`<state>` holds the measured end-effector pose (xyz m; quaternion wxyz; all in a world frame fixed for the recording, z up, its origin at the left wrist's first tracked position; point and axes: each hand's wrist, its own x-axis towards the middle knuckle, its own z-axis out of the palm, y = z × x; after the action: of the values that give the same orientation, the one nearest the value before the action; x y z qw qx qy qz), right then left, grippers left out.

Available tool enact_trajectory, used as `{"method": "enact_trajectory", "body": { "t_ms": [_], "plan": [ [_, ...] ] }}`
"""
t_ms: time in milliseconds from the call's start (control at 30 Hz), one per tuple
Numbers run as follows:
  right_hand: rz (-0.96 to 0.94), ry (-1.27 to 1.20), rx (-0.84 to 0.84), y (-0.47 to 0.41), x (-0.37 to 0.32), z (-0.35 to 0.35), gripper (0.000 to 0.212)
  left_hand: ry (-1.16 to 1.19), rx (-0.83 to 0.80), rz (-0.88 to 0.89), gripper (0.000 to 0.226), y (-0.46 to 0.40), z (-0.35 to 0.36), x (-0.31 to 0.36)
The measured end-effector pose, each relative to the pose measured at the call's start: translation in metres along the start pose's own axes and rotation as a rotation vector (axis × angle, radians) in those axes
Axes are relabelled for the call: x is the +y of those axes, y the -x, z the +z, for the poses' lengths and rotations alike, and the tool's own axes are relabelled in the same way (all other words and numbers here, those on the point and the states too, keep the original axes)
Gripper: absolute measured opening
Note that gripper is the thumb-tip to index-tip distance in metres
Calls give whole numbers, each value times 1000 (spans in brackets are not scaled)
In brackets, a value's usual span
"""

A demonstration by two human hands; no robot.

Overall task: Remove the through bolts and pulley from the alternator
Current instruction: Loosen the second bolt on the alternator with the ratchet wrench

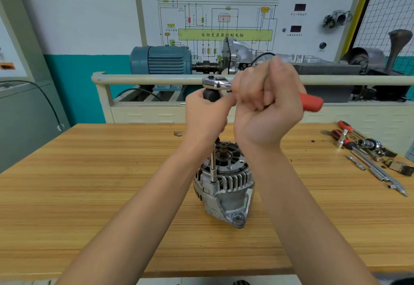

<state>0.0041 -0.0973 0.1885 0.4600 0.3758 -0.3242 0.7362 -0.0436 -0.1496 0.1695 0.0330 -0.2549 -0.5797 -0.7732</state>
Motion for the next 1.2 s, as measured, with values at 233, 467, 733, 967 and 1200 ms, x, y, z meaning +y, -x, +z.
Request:
{"method": "enact_trajectory", "body": {
  "t_ms": [233, 467, 733, 967, 1200],
  "plan": [
    [511, -674, 300, -31, 1, -33, 47, 176, -518, -147, 39, -4, -17, 8],
    [325, -342, 222, -18, -6, -21, 49, 107, -309, -146, 47, -4, -9, 6],
    [-71, 109, 12, 9, -1, 7, 39, -19, 95, 9, 39, 2, 7, 1],
    [467, -470, 220, -29, -2, -29, 48, 116, -287, -79, 40, -2, -11, 4],
    [502, -636, 332, -31, 0, -38, 46, 193, -594, -201, 40, -6, -14, 6]
  ]
}}
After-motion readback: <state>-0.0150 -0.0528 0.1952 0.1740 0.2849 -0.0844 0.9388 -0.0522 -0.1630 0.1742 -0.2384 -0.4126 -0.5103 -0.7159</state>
